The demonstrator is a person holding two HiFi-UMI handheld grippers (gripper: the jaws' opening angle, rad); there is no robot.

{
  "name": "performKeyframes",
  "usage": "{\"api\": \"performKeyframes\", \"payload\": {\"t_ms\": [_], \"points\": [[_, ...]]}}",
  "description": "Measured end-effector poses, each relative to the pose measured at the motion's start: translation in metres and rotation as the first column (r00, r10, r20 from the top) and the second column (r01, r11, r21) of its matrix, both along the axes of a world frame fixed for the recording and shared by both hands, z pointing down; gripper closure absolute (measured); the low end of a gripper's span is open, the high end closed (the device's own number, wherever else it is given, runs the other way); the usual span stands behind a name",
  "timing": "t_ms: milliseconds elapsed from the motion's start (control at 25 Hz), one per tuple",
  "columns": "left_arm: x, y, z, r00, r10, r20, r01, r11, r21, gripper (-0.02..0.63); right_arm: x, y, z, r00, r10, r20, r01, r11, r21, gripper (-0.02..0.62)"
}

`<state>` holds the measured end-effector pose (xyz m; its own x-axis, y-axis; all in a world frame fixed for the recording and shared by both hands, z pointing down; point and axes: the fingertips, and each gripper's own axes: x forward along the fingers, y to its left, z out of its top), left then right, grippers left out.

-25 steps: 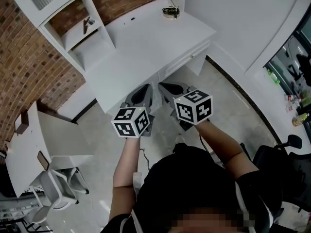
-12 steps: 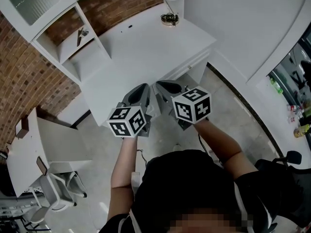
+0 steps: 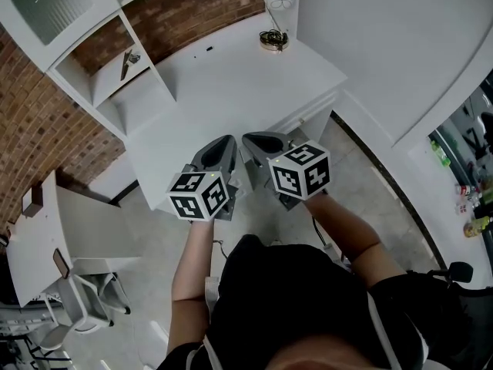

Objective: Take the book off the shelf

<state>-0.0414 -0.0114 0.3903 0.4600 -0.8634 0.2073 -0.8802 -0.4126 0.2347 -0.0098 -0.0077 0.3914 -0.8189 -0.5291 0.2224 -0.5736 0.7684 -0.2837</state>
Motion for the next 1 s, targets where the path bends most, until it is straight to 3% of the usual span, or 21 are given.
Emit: {"api": "performKeyframes", "payload": {"t_ms": [360, 1000], "points": [[-0.011, -0.038, 0.003, 1.000, 0.007, 0.003, -0.007, 1.000, -0.001, 0.600, -0.014, -0.035, 0.001, 1.000, -0.011, 0.013, 0.011, 1.000, -0.010, 0.597], [-0.059, -0.151, -0.017, 0.999, 0.035, 0.030, -0.036, 0.999, 0.031, 0.600, -0.064, -0.147, -0.015, 1.000, -0.012, -0.016, 0.012, 1.000, 0.020, 0.597]]}}
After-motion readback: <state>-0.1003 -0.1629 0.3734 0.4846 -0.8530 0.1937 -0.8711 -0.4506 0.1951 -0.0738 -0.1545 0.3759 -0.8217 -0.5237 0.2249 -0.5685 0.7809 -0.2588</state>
